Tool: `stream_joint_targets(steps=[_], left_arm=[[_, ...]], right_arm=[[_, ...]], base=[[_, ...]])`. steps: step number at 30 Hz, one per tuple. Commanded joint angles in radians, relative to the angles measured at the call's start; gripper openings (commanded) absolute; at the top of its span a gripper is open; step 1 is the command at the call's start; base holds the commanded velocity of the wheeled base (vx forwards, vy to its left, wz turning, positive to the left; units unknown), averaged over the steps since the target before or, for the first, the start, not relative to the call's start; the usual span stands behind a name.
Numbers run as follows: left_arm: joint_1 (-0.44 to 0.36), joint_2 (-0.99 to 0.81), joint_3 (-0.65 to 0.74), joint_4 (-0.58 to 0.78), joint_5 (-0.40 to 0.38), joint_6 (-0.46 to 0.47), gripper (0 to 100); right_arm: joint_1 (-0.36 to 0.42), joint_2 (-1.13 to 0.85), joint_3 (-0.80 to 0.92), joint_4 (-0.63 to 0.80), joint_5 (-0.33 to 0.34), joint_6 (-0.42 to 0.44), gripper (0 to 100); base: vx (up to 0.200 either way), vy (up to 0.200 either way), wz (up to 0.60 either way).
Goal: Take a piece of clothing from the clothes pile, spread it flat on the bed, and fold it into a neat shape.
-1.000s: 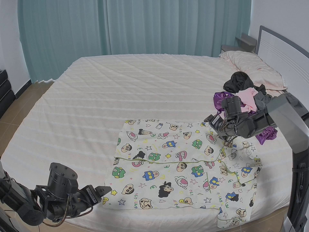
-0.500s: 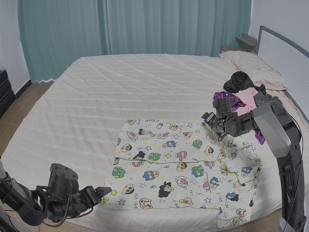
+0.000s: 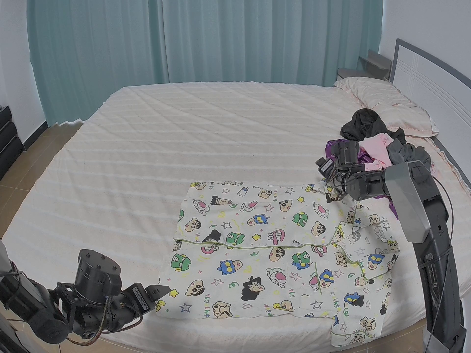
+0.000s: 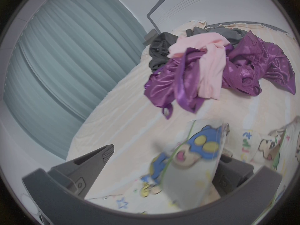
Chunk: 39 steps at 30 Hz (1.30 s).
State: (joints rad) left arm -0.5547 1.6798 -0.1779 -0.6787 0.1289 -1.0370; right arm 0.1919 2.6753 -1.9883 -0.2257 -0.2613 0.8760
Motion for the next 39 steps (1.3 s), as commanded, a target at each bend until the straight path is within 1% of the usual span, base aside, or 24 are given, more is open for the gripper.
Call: stream_joint_targets(steps=[1, 4, 7, 8, 10, 11, 13, 17, 18, 22, 23, 25, 27, 35, 39], left_arm=[[-0.001, 0.006, 0.0, -0.001, 0.0, -0.003, 100], [0.001, 0.003, 0.0, -0.001, 0.001, -0.003, 100], [0.001, 0.0, 0.0, -0.001, 0.001, -0.003, 100], [0.001, -0.002, 0.0, -0.001, 0.003, -0.003, 100], [-0.001, 0.0, 0.0, -0.001, 0.001, -0.003, 100], [0.001, 0.0, 0.0, -0.001, 0.001, -0.003, 100], [-0.001, 0.0, 0.0, -0.001, 0.001, -0.005, 100], [0.001, -0.003, 0.001, -0.001, 0.001, -0.005, 100], [0.001, -0.005, 0.001, -0.001, 0.001, -0.005, 100], [-0.001, -0.002, 0.001, -0.001, 0.0, -0.006, 100], [-0.001, -0.002, 0.001, -0.001, 0.0, -0.006, 100], [-0.001, 0.0, 0.001, -0.001, 0.0, -0.006, 100], [-0.001, -0.003, 0.001, -0.001, 0.0, -0.006, 100], [-0.001, 0.0, 0.001, -0.001, 0.0, -0.018, 100], [-0.001, -0.002, 0.001, -0.001, 0.0, -0.02, 100]], right_arm=[[-0.023, 0.078, -0.012, -0.014, -0.009, -0.015, 100], [-0.037, 0.08, -0.012, -0.078, -0.033, 0.0, 100], [-0.043, 0.011, -0.012, -0.095, -0.033, 0.006, 100], [-0.045, -0.023, -0.012, -0.096, -0.026, 0.011, 0], [-0.045, -0.048, -0.012, -0.101, -0.013, 0.017, 0], [-0.043, -0.08, -0.012, -0.112, 0.014, 0.031, 0], [-0.045, -0.098, -0.012, -0.144, 0.04, 0.034, 0], [-0.057, -0.101, -0.012, -0.264, 0.051, 0.026, 0], [-0.058, -0.1, -0.012, -0.264, 0.057, 0.014, 0], [-0.065, -0.094, -0.012, -0.253, 0.074, -0.106, 0], [-0.065, -0.094, -0.012, -0.253, 0.074, -0.106, 0], [-0.078, -0.091, 0.055, -0.261, 0.088, -0.206, 0], [-0.086, -0.086, 0.086, -0.265, 0.094, -0.236, 0], [-0.089, -0.061, 0.078, -0.256, 0.097, -0.238, 0], [-0.086, -0.072, 0.065, -0.261, 0.096, -0.199, 0]], base=[[0.0, 0.0, 0.0], [0.0, 0.0, 0.0], [0.0, 0.0, 0.0], [0.0, 0.0, 0.0], [0.0, 0.0, 0.0], [0.0, 0.0, 0.0], [0.0, 0.0, 0.0], [0.0, 0.0, 0.0], [0.0, 0.0, 0.0], [0.0, 0.0, 0.0], [0.0, 0.0, 0.0], [0.0, 0.0, 0.0], [0.0, 0.0, 0.0], [0.0, 0.0, 0.0], [0.0, 0.0, 0.0]])
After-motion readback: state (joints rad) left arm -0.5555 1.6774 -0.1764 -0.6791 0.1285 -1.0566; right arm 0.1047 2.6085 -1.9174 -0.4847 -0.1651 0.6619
